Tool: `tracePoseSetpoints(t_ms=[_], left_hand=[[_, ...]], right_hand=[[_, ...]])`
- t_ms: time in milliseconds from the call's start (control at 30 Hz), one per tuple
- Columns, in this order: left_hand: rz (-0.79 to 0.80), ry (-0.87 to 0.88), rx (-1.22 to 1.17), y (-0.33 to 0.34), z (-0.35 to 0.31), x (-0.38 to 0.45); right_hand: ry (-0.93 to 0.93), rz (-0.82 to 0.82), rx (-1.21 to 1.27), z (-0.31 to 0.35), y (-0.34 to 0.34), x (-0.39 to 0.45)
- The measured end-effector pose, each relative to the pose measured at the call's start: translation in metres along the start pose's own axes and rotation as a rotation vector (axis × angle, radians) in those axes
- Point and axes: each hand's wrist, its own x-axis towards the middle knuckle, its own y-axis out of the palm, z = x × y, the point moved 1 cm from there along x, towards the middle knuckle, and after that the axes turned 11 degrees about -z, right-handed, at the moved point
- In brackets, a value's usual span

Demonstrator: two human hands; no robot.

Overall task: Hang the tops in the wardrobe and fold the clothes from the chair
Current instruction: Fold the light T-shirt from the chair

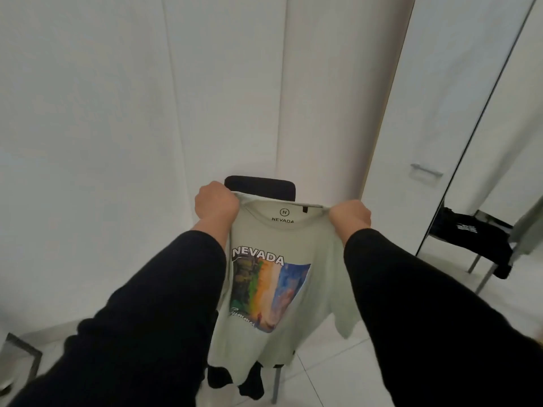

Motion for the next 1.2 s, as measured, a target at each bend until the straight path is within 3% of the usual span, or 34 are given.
tracePoseSetpoints(t_ms=[67,167,333,400,533,733,833,1000,1200], left_hand=[[0.006,-0.236,-0.181,0.003,0.0,-0.007],[-0.061,-0.489,-0.466,0.008,-0.003,-0.02],[-0.218,-0.607,-0.712,0.015,-0.009,-0.028],[-0.254,-0.612,-0.794,0.015,-0.01,-0.026],[-0.272,-0.551,-0.882,0.01,-0.017,-0.023],[-0.171,-0.124,-0.815,-0.009,-0.013,-0.01],[-0.027,-0.018,-0.889,-0.018,-0.008,0.005],[0.323,-0.198,-1.251,-0.037,-0.002,0.024],[0.445,-0.254,-1.243,-0.054,0.015,0.039]], right_hand=[[0.089,0.073,0.211,0.0,0.007,-0.002],[0.029,0.155,0.343,0.005,0.012,-0.012],[0.057,-0.055,0.438,0.019,0.014,-0.015],[0.111,-0.182,0.51,0.023,0.015,-0.017],[0.143,-0.209,0.64,0.033,0.018,-0.019],[0.147,-0.034,0.769,0.043,0.009,-0.01],[0.209,0.088,0.884,0.042,0.01,-0.007],[0.211,0.341,0.995,0.047,0.018,-0.018],[0.086,0.56,0.871,0.054,0.022,-0.024]])
